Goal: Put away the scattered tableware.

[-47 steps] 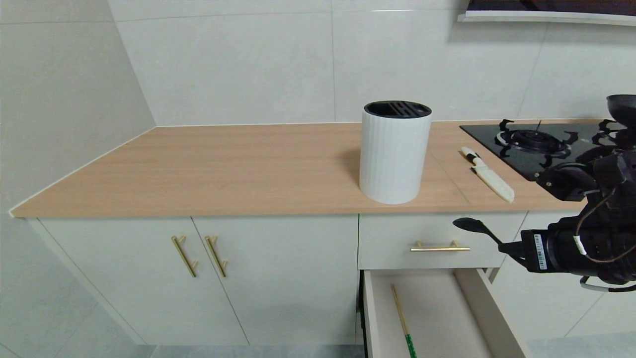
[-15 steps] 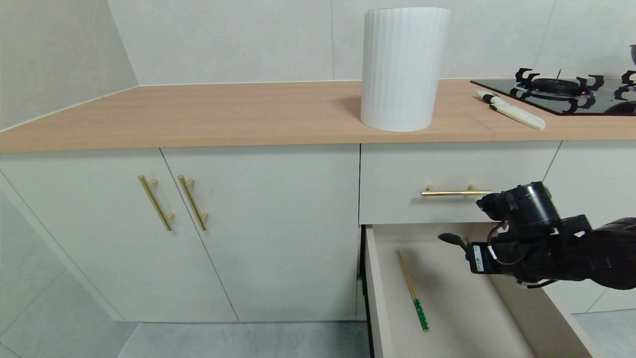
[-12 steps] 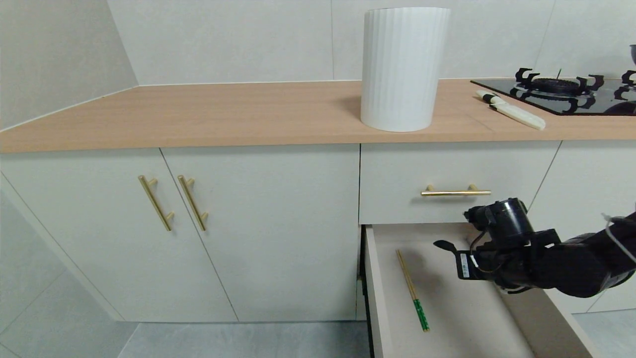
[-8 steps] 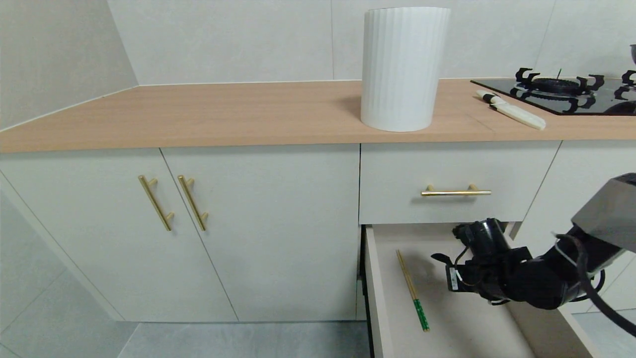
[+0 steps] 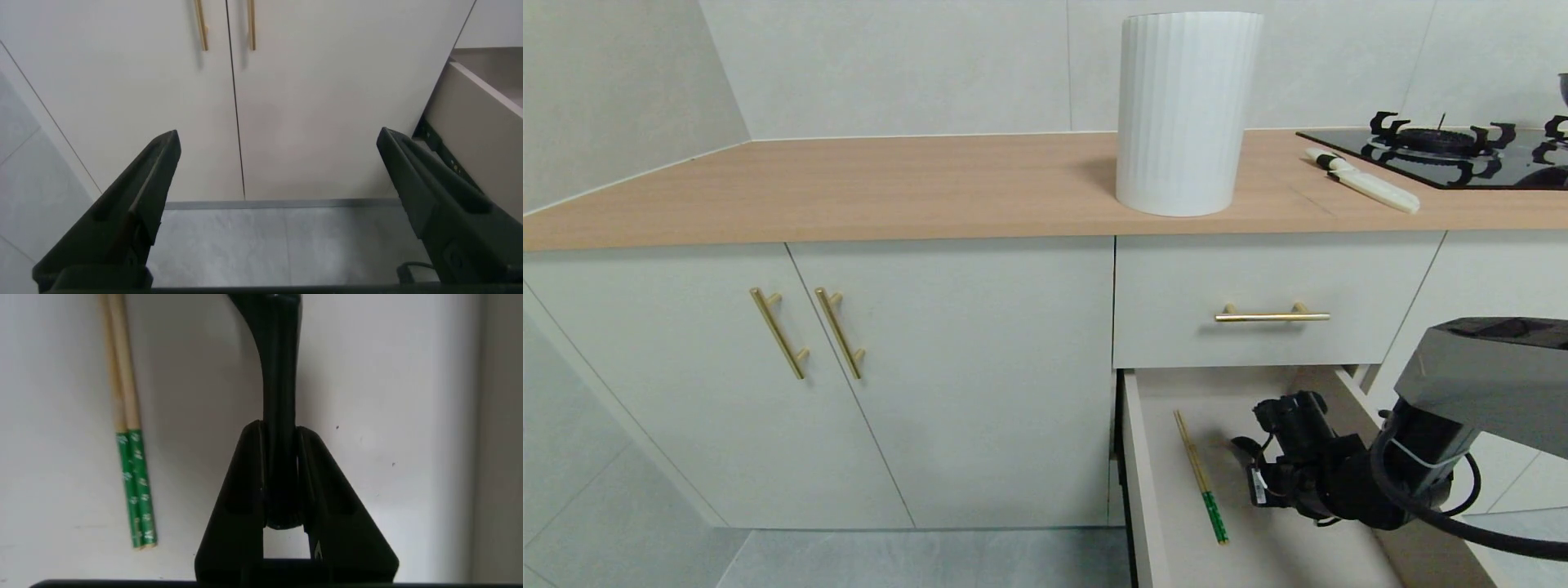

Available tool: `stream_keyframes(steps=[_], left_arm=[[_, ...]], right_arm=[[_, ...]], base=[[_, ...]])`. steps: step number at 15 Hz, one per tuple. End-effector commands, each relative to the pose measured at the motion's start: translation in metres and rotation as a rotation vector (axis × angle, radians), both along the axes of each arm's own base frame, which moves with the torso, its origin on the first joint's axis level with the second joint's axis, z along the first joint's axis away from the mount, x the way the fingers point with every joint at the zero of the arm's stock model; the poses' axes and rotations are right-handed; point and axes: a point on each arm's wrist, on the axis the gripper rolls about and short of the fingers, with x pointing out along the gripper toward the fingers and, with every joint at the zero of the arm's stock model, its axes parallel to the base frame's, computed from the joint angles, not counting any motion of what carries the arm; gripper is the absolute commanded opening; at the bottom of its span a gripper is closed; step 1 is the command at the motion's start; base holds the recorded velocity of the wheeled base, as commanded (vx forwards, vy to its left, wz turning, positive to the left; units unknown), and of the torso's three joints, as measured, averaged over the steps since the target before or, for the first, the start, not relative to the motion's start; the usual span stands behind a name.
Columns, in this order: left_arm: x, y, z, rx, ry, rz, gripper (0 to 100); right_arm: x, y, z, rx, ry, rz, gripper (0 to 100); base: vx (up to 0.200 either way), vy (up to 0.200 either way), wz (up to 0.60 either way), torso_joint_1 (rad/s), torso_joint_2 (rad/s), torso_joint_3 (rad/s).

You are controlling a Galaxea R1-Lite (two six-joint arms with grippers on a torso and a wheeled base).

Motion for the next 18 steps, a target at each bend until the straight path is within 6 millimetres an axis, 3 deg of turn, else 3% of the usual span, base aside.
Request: stream_keyframes(steps=[1, 6, 7, 14, 18], left_arm=[[0.000, 0.000, 0.000, 0.000, 0.001, 0.000, 100], [0.000, 0.000, 0.000, 0.000, 0.001, 0.000, 100], [0.000, 0.000, 0.000, 0.000, 0.001, 0.000, 100], [0.000, 0.000, 0.000, 0.000, 0.001, 0.000, 100], [0.000, 0.000, 0.000, 0.000, 0.001, 0.000, 100]], right_arm=[[0.000, 0.000, -0.003, -0.003, 0.008, 0.001, 0], [0.000, 0.000, -0.003, -0.005, 0.008, -0.001, 0], [0.000, 0.000, -0.003, -0.005, 0.008, -0.001, 100], [0.000, 0.000, -0.003, -0.006, 0.006, -0.002, 100], [-0.003, -0.003, 0.014, -0.036, -0.043, -0.043, 100]], base=[[0.000, 0.000, 0.00, 0.000, 0.00, 0.000], [0.000, 0.000, 0.00, 0.000, 0.00, 0.000], [0.000, 0.000, 0.00, 0.000, 0.00, 0.000], [0.000, 0.000, 0.00, 0.000, 0.00, 0.000], [0.000, 0.000, 0.00, 0.000, 0.00, 0.000]])
